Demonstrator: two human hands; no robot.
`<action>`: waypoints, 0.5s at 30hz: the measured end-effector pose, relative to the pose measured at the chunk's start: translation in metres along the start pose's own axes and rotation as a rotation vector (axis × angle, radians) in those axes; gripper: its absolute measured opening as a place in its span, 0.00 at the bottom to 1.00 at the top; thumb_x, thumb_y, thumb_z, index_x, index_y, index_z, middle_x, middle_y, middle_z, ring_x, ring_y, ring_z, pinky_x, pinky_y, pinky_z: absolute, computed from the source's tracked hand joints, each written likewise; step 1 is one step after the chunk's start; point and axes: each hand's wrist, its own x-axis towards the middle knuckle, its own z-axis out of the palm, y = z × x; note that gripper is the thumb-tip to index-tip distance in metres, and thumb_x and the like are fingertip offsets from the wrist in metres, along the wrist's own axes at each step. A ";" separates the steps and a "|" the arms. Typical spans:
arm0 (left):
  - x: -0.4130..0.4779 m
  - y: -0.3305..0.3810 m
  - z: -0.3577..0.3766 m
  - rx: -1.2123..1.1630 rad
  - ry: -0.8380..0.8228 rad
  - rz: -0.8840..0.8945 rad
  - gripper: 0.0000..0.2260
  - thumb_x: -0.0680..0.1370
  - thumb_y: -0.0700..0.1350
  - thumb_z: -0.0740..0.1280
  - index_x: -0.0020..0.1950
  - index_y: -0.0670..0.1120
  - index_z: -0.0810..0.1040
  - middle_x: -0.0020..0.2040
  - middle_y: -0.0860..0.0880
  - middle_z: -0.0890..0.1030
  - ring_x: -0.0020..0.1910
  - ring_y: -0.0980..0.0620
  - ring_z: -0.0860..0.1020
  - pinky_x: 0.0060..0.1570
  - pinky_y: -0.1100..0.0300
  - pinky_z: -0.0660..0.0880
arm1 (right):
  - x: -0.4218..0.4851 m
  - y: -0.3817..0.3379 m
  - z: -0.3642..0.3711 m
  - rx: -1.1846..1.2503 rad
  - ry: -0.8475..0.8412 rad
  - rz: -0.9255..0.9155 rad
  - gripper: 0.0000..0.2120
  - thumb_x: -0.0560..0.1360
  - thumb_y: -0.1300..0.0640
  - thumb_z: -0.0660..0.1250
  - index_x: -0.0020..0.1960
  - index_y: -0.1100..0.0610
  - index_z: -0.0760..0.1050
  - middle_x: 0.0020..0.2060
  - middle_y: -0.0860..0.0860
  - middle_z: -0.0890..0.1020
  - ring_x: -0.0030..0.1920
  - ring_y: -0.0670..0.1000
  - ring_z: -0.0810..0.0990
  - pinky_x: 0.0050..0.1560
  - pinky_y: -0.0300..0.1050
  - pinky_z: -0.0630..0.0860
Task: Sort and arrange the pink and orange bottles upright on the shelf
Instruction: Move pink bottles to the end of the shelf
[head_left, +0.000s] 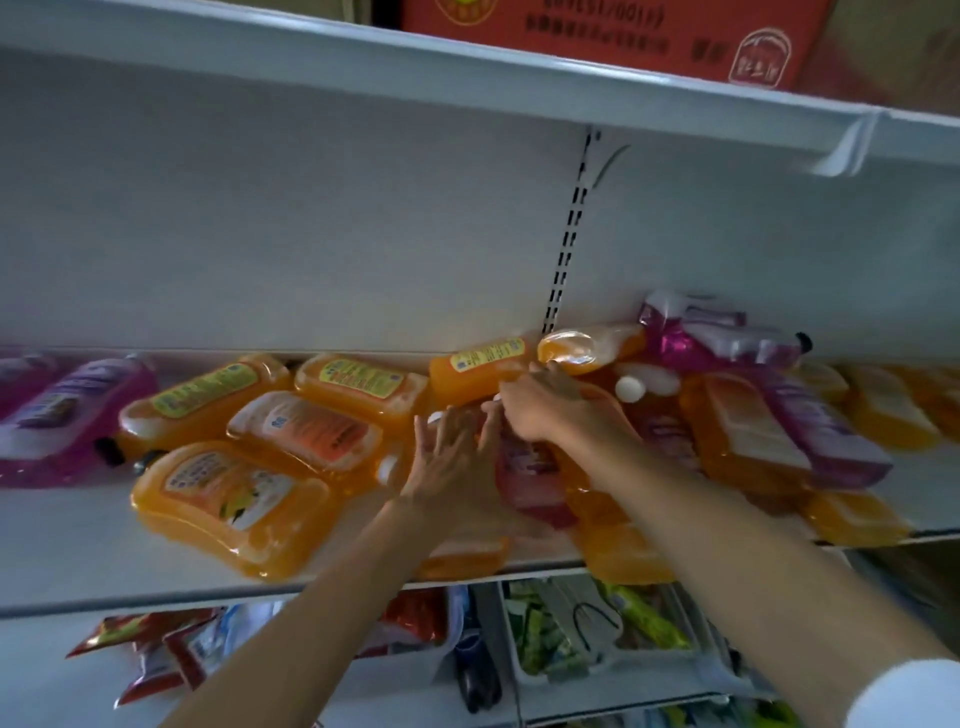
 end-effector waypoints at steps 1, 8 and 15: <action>0.001 0.003 0.001 0.016 -0.025 -0.029 0.59 0.60 0.73 0.67 0.74 0.46 0.34 0.76 0.50 0.43 0.74 0.44 0.40 0.69 0.36 0.37 | 0.001 0.001 0.002 -0.003 -0.022 -0.005 0.14 0.79 0.58 0.55 0.62 0.58 0.73 0.67 0.57 0.72 0.71 0.58 0.62 0.71 0.56 0.54; 0.004 0.010 0.005 0.015 0.056 -0.078 0.56 0.64 0.68 0.68 0.75 0.50 0.34 0.75 0.50 0.58 0.75 0.41 0.47 0.66 0.29 0.46 | -0.004 0.013 -0.002 0.159 0.063 -0.083 0.14 0.81 0.55 0.55 0.65 0.56 0.69 0.70 0.57 0.67 0.71 0.58 0.60 0.69 0.53 0.57; -0.010 -0.005 -0.011 -0.495 0.387 0.005 0.41 0.66 0.56 0.74 0.74 0.51 0.59 0.67 0.48 0.71 0.66 0.46 0.69 0.65 0.47 0.66 | 0.008 0.013 -0.007 0.595 0.168 -0.012 0.17 0.81 0.48 0.50 0.62 0.59 0.66 0.57 0.60 0.76 0.56 0.60 0.75 0.51 0.50 0.69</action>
